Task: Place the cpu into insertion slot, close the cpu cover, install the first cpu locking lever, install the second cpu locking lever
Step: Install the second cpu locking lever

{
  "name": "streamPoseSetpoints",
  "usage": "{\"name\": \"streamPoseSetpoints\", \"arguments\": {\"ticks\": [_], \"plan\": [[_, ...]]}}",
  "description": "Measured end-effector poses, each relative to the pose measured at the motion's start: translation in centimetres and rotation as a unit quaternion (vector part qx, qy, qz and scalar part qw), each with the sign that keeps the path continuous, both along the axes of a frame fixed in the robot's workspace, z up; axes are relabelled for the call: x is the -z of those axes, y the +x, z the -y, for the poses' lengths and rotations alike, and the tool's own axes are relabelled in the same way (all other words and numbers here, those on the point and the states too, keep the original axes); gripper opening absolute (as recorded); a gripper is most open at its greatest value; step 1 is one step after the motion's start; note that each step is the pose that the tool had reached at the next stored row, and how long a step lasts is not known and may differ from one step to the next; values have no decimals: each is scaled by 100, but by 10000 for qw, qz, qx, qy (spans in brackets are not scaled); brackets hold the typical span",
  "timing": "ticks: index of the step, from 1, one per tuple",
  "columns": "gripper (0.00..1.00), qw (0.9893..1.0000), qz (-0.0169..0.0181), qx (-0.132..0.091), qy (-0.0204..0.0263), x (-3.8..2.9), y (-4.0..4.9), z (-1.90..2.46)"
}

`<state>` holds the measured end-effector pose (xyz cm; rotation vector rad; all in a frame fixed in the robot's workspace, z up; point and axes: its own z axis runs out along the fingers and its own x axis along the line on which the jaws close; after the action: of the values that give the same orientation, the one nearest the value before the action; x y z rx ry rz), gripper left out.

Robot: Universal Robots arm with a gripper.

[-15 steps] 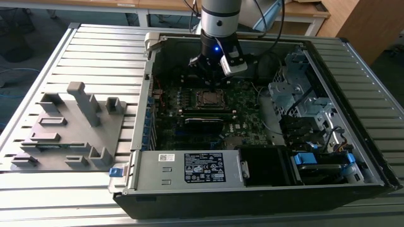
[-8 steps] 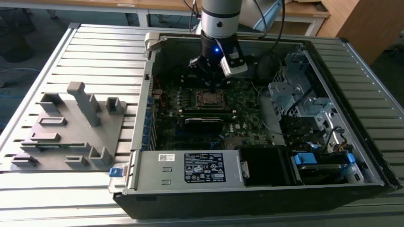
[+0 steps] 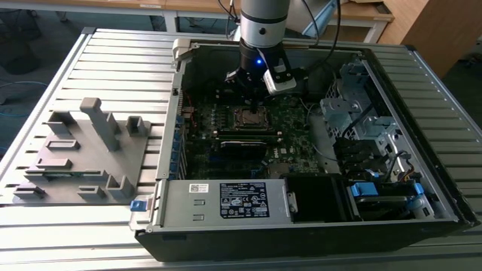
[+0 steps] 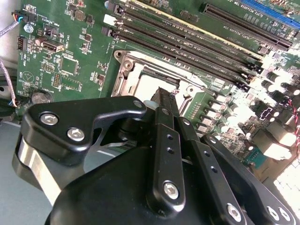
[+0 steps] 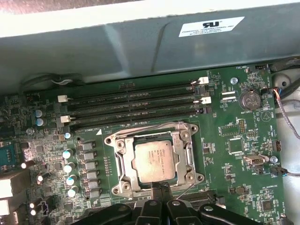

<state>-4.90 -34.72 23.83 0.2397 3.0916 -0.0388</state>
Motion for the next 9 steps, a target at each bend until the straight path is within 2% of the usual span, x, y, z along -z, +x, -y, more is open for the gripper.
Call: {"name": "streamPoseSetpoints", "arguments": {"ticks": [5, 9], "plan": [[10, 10000, 0, -1, 0, -1, 1, 10], [10, 10000, 0, 0, 1, 0, 5, 38]]}}
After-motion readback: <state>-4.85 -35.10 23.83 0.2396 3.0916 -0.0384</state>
